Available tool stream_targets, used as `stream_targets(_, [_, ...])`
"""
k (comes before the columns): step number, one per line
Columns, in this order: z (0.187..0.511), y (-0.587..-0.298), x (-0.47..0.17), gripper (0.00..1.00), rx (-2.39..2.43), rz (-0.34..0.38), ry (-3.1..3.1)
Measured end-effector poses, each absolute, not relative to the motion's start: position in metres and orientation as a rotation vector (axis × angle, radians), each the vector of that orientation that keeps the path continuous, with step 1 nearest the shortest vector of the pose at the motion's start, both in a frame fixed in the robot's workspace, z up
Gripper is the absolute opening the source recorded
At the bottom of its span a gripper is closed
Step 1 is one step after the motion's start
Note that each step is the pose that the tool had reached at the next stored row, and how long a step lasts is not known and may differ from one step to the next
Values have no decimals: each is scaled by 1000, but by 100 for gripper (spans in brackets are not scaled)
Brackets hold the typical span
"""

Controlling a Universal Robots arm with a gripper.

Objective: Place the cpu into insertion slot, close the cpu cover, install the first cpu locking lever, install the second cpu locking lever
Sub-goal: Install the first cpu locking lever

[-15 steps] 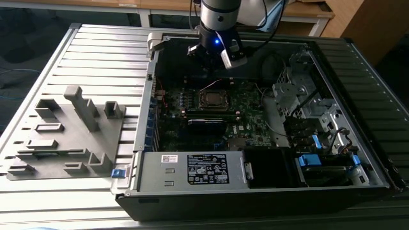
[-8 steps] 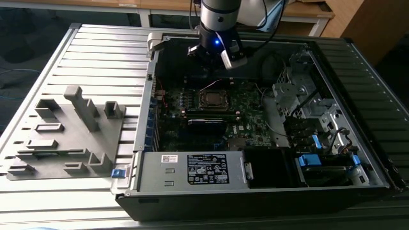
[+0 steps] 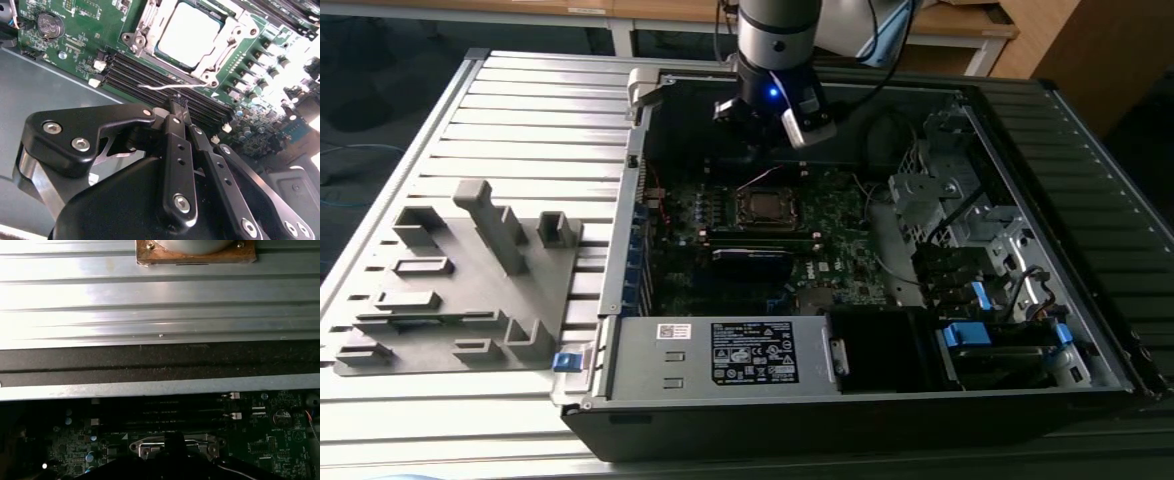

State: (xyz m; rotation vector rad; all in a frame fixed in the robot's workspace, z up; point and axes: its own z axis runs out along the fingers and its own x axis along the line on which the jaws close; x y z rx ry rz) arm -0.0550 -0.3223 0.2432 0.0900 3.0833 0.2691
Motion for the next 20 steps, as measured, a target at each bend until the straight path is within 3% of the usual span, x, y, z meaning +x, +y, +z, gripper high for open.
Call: stream_targets(20, [227,-314,-52,11,87,269,3075])
